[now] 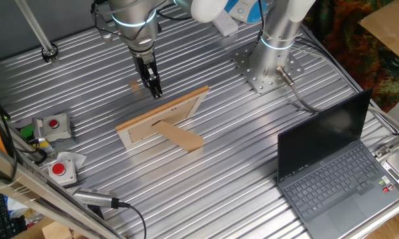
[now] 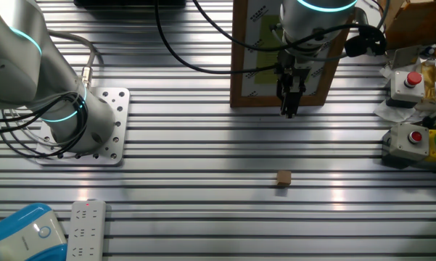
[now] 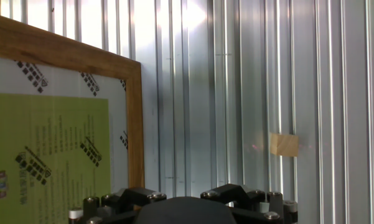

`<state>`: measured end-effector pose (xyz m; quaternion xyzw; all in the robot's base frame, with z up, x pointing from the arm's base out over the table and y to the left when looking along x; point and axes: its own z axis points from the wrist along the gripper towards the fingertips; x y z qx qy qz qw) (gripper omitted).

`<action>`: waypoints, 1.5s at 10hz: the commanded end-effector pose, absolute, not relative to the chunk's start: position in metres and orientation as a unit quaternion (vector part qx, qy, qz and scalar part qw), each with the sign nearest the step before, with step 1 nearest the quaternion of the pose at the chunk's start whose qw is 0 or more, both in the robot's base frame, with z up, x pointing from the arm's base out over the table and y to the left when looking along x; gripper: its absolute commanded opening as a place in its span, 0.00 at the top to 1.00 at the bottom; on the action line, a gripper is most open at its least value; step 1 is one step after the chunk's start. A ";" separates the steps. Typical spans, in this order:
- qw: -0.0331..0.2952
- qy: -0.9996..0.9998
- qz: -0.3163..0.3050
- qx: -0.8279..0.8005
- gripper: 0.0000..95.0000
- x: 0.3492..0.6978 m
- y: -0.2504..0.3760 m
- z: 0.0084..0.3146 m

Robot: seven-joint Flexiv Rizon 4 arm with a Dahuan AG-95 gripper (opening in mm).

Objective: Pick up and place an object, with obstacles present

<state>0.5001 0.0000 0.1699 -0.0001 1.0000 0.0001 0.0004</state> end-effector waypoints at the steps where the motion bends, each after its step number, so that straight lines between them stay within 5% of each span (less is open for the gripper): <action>1: 0.001 1.000 0.011 0.018 0.00 0.500 0.000 0.170; 2: -0.001 1.000 0.010 0.018 1.00 0.500 0.000 0.170; 15: -0.001 1.000 0.013 -0.003 1.00 0.498 0.001 0.170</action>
